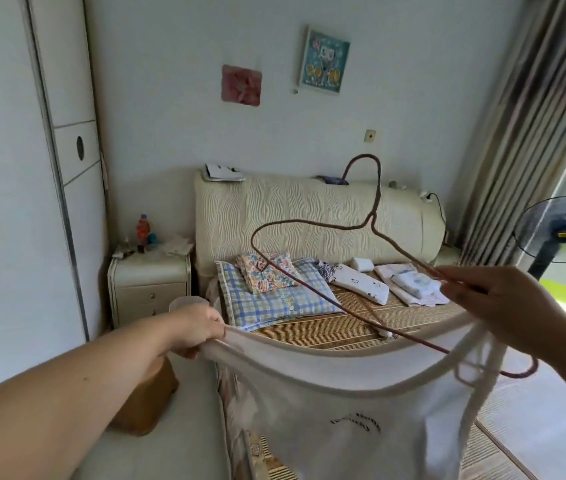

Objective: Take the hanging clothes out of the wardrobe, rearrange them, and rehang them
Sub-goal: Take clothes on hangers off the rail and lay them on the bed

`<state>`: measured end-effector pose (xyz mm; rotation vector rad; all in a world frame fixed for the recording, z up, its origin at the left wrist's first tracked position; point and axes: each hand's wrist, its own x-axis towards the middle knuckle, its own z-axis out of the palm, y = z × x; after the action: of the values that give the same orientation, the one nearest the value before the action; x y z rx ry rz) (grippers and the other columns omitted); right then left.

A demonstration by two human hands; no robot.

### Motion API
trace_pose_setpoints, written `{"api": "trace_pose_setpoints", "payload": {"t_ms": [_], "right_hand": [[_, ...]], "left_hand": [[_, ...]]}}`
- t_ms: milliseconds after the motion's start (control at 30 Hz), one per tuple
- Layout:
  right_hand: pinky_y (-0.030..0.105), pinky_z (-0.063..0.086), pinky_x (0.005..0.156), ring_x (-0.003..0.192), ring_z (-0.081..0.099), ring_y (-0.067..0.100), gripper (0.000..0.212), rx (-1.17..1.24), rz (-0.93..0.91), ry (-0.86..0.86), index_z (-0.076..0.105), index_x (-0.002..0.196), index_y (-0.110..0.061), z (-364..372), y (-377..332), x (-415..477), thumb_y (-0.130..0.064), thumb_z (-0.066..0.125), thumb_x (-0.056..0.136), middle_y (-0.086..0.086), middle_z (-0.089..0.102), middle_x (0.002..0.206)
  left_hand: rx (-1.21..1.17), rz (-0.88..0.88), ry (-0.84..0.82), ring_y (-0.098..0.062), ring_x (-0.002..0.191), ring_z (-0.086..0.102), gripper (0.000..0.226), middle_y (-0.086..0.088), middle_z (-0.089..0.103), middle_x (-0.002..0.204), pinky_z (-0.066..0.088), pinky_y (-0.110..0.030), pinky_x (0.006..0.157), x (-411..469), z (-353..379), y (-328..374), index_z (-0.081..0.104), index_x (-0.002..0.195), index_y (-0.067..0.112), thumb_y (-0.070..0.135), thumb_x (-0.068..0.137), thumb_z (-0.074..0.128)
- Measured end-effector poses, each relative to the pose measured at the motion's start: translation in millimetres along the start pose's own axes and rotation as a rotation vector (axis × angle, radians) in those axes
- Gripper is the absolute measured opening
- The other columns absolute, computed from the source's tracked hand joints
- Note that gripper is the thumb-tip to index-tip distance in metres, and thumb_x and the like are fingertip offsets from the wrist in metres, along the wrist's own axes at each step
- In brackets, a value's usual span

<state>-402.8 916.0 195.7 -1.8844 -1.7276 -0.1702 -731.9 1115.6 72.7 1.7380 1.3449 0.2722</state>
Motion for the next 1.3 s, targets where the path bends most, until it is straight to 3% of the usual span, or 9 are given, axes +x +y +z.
{"api": "trace_pose_setpoints", "payload": {"t_ms": [133,367,500,667,900,1067,1133,1200,1300], "right_hand": [[0.015,0.043,0.046,0.056,0.062,0.009,0.035,0.059,0.025,0.008,0.057,0.084,-0.062,-1.1,-1.3,-5.3,-0.030,0.068,0.082,-0.023,0.065,0.061],[0.002,0.043,0.067,0.075,0.060,-0.016,0.040,0.200,-0.041,-0.051,0.057,0.073,-0.069,0.5,-12.0,-18.5,-0.030,0.068,0.074,-0.051,0.053,0.069],[0.008,0.046,0.064,0.073,0.064,-0.009,0.044,0.234,-0.055,-0.062,0.064,0.086,-0.055,1.5,-0.1,-30.1,-0.012,0.071,0.078,-0.046,0.057,0.070],[0.003,0.043,0.070,0.080,0.065,-0.002,0.065,0.247,-0.005,-0.036,0.054,0.070,-0.075,-0.7,12.4,-37.4,-0.012,0.070,0.080,-0.041,0.062,0.077],[0.007,0.045,0.068,0.078,0.070,0.010,0.059,0.199,-0.045,-0.045,0.054,0.076,-0.076,-4.1,21.4,-42.9,-0.019,0.070,0.079,-0.031,0.069,0.082],[0.013,0.051,0.057,0.054,0.062,0.002,0.052,0.131,-0.139,-0.127,0.046,0.084,-0.082,0.6,10.9,-46.0,-0.035,0.069,0.080,-0.029,0.067,0.067],[0.026,0.055,0.054,0.051,0.062,0.008,0.029,0.161,-0.138,-0.096,0.045,0.088,-0.081,4.5,6.6,-47.3,-0.057,0.059,0.078,-0.022,0.070,0.070],[0.035,0.056,0.058,0.054,0.064,0.011,0.037,0.145,-0.155,-0.087,0.046,0.089,-0.080,8.3,3.4,-47.4,-0.049,0.062,0.077,-0.021,0.070,0.072],[0.016,0.048,0.059,0.060,0.063,-0.002,0.053,0.043,-0.201,-0.050,0.058,0.089,-0.070,12.8,0.8,-51.5,-0.021,0.075,0.077,-0.037,0.063,0.067]], "left_hand": [[-0.492,-0.206,0.058,-0.024,0.062,0.050,0.016,-0.012,0.050,0.075,0.042,-0.027,0.051,4.9,-0.1,4.7,0.056,0.081,0.012,0.013,0.089,0.043],[-1.108,-0.091,-0.044,-0.017,0.050,0.057,0.016,-0.005,0.057,0.058,0.044,-0.031,0.059,4.8,-3.9,18.6,0.057,0.068,0.010,0.016,0.080,0.048],[-1.298,0.016,0.012,-0.021,0.055,0.061,0.029,-0.010,0.066,0.069,0.049,-0.029,0.058,-0.8,-14.9,22.2,0.067,0.078,0.010,0.013,0.082,0.038],[-1.362,0.099,0.111,-0.029,0.079,0.057,0.028,-0.015,0.059,0.089,0.048,-0.044,0.074,-5.4,-23.6,24.4,0.056,0.095,0.019,0.001,0.087,0.036],[-1.372,0.156,0.104,-0.026,0.075,0.062,0.028,-0.013,0.067,0.084,0.047,-0.043,0.083,-7.0,-24.1,27.2,0.060,0.093,0.022,0.000,0.089,0.043],[-1.106,0.280,-0.074,-0.015,0.052,0.058,0.029,-0.005,0.065,0.070,0.049,-0.023,0.045,-12.0,-21.1,50.1,0.062,0.099,0.022,-0.001,0.085,0.052],[-0.854,0.305,-0.132,-0.015,0.055,0.058,0.031,-0.006,0.063,0.077,0.049,-0.025,0.046,-16.5,-15.6,62.1,0.064,0.103,0.021,-0.003,0.088,0.050],[-0.542,0.368,-0.123,-0.013,0.063,0.060,0.030,-0.002,0.065,0.083,0.051,-0.026,0.052,-23.1,-7.8,74.2,0.065,0.103,0.022,-0.003,0.089,0.054],[0.307,0.592,0.132,-0.007,0.082,0.058,0.022,0.014,0.061,0.093,0.043,-0.021,0.064,-29.9,1.2,87.2,0.064,0.105,0.032,0.016,0.090,0.059]]}}
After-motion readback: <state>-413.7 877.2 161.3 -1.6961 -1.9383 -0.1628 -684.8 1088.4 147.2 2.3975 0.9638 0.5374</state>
